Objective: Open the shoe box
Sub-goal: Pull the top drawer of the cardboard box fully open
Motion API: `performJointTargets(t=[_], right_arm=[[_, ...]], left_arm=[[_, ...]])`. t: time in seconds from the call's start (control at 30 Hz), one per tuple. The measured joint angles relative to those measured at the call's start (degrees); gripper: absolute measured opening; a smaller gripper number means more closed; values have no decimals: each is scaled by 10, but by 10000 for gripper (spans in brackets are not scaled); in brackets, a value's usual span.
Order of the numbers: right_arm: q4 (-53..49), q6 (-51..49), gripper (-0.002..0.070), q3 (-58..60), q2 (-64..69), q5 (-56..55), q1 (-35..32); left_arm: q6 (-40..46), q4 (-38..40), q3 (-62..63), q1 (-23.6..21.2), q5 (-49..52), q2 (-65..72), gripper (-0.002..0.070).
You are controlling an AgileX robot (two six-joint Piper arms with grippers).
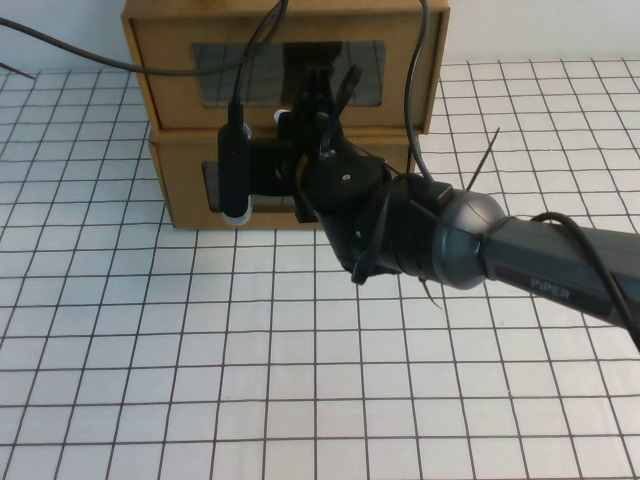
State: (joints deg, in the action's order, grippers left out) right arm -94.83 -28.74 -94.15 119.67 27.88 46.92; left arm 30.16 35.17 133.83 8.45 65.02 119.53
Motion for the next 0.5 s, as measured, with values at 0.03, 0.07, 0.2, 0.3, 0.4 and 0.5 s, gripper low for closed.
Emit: performJointTargets(t=[0.03, 0.07, 0.2, 0.3, 0.4, 0.5], right_arm=[[0, 0, 12, 0, 0, 1, 1], [-1, 0, 10, 0, 0, 5, 2], [-8, 12, 8, 12, 0, 28, 13], [-20, 15, 8, 45, -18, 36, 21], [-22, 6, 8, 90, -50, 35, 29], [-22, -10, 8, 145, -89, 33, 39]], left_arm=[[0, 0, 0, 0, 0, 0, -2], [-1, 0, 0, 0, 1, 0, -2], [-5, 0, 0, 0, 4, -1, -2], [-7, 0, 0, 0, 8, -1, -2], [-8, 0, 0, 1, 13, -2, -2], [-9, 0, 0, 4, 14, -2, -2]])
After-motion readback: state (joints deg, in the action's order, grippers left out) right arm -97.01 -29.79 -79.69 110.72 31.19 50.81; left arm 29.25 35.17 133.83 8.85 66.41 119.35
